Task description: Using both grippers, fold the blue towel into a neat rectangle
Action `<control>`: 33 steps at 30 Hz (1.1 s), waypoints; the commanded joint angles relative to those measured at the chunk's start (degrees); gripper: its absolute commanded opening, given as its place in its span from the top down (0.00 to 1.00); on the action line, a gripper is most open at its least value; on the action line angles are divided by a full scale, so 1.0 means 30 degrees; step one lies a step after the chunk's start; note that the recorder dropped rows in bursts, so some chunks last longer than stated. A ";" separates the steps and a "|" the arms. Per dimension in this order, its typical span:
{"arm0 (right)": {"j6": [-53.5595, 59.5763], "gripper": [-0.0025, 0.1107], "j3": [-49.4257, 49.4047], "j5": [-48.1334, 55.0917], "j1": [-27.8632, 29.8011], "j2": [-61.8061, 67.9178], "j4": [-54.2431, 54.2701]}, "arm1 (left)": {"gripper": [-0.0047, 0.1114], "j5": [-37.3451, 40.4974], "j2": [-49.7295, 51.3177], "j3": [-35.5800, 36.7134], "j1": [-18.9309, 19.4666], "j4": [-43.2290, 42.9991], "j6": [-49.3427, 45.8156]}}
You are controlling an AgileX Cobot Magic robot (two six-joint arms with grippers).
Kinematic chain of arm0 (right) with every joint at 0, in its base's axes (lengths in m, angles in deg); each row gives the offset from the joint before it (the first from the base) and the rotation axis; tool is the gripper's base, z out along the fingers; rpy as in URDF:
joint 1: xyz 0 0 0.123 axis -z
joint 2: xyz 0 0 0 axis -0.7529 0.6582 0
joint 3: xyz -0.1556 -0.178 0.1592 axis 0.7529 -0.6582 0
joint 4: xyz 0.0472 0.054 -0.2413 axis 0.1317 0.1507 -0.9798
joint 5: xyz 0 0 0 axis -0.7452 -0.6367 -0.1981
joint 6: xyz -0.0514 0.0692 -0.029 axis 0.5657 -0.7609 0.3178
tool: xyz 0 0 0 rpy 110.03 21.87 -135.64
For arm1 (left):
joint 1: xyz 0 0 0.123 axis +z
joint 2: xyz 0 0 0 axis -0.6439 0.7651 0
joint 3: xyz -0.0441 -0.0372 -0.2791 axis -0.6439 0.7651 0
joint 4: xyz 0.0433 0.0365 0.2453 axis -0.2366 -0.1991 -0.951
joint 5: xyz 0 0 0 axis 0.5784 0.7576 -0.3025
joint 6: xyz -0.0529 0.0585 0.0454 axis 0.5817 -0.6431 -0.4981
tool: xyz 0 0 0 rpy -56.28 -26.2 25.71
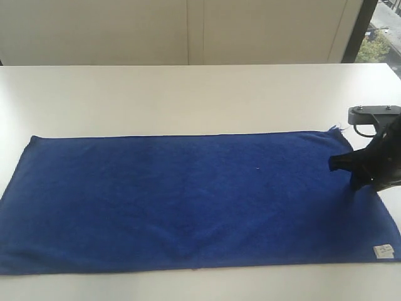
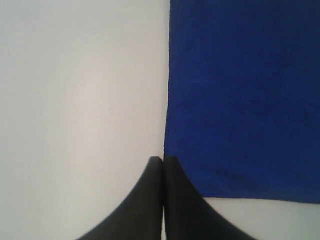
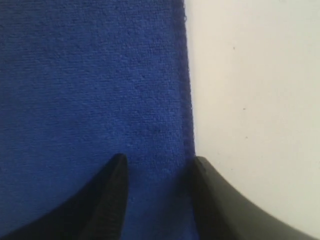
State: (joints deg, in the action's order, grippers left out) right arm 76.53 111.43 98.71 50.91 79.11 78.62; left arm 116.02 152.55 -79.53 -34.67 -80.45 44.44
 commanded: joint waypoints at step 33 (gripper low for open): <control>0.0697 0.98 0.2830 0.2827 0.3009 0.1793 -0.1623 | 0.96 -0.1052 -0.0220 -0.0087 0.0057 0.0135 -0.0066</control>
State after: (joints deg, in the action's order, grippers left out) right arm 79.30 118.83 105.75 56.50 83.46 77.98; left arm 112.42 152.55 -79.53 -34.67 -80.45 44.33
